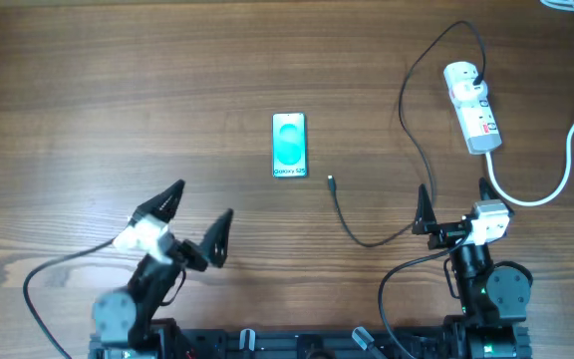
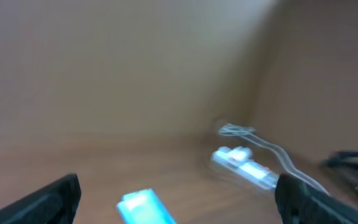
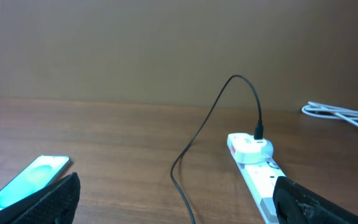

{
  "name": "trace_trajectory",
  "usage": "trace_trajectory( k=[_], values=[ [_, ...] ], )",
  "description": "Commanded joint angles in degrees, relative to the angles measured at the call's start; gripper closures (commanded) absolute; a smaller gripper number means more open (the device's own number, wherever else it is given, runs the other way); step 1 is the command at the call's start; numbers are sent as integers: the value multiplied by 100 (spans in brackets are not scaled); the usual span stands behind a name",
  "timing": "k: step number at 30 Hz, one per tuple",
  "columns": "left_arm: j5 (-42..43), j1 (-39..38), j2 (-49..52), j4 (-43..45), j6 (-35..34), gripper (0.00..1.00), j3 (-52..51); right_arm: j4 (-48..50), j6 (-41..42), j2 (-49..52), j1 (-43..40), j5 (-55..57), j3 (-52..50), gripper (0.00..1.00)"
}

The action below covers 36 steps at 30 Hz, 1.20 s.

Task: Plug charger to phone and switch on socket
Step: 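Swing the left gripper over the phone and lower toward it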

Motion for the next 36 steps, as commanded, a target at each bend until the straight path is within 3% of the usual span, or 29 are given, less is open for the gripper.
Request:
trace_trajectory(
  k=[1,4,6,7,10,13,15,22,27,29,31,34,36],
  values=[
    [1115,20,-44,1467,-1032,0,-2,11,-61,-15,26,92,-9,0],
    [1067,20,-44,2356,-1198,0,129,11,-59,-15,26,92,-9,0],
    [774,22,-44,2133,-1198,0,468,11,-61,-15,26,92,-9,0],
    [326,22,-24,1624,-1119,0,990,11,-61,-15,26,92,-9,0],
    [208,26,332,667,-579,0,2059,13,-61,-15,26,92,-9,0],
    [221,26,1193,-1912,-584,0,3541,11,-59,-15,26,92,-9,0],
    [557,24,1827,-2752,-566,0,4190,11,-61,-15,26,92,-9,0],
    [1681,20,2697,-2232,-603,0,4430,11,-59,-15,26,92,-9,0],
    [1379,20,3143,-1475,-1222,0,4597,11,-59,-15,26,92,-9,0],
    [1377,17,3521,-1611,-1224,0,5027,11,-59,-15,26,92,-9,0],
    [1375,-24,4033,-2282,-1185,0,5678,11,-61,-15,26,92,-9,0],
    [1073,-326,5368,-4752,-376,0,7429,11,-61,-15,26,92,-9,0],
    [-531,-691,6234,-6625,-155,1,8644,11,-59,-15,26,92,-9,0]
  ],
)
